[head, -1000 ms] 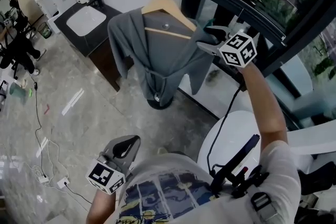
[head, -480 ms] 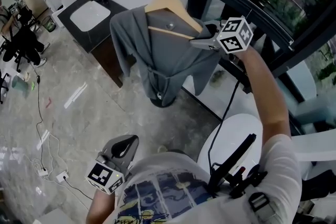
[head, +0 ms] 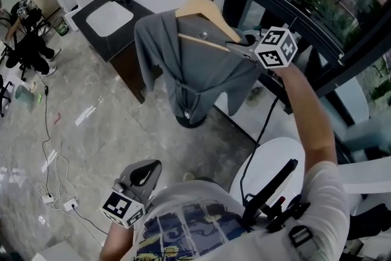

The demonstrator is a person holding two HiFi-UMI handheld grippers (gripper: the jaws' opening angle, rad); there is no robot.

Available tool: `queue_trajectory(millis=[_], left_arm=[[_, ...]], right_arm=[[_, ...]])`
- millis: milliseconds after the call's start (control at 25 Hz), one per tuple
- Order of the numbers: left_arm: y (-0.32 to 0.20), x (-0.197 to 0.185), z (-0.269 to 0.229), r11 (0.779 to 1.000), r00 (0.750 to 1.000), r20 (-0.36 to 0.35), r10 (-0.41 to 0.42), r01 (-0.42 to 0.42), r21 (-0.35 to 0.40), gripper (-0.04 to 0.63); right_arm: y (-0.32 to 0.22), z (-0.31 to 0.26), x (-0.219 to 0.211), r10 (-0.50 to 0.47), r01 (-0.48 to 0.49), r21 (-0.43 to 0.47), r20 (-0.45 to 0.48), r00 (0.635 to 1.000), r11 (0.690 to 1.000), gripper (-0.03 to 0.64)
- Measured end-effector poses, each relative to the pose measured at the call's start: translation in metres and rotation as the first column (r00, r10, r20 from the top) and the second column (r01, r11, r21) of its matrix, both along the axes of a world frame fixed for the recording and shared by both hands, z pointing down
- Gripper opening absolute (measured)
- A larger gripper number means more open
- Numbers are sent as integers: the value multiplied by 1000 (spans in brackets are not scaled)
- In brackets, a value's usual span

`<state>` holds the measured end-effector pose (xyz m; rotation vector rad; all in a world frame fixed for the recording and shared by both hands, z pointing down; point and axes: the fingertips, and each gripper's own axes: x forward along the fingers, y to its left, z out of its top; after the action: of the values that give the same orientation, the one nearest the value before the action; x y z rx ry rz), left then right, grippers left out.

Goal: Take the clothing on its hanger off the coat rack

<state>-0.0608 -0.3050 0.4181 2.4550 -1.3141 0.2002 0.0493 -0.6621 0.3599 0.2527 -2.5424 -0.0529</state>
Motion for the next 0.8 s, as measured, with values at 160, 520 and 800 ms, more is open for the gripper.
queue_trajectory(millis=[160,520,800], left_arm=[[5,-2,-2,1000,1000,6,1,-1,2,2],[28,-14,-1,1000,1000,1,-13,13,-5,2],[55,-27,-2,1000,1000,-10,-18,18,6,2]], right_arm=[[1,-2,3,37,-36,4,-11,999,999,5],[10,-14,10,79,-79,13,-22,997,997,5],[29,-43,15,112,-112,48,0,994,993,5]])
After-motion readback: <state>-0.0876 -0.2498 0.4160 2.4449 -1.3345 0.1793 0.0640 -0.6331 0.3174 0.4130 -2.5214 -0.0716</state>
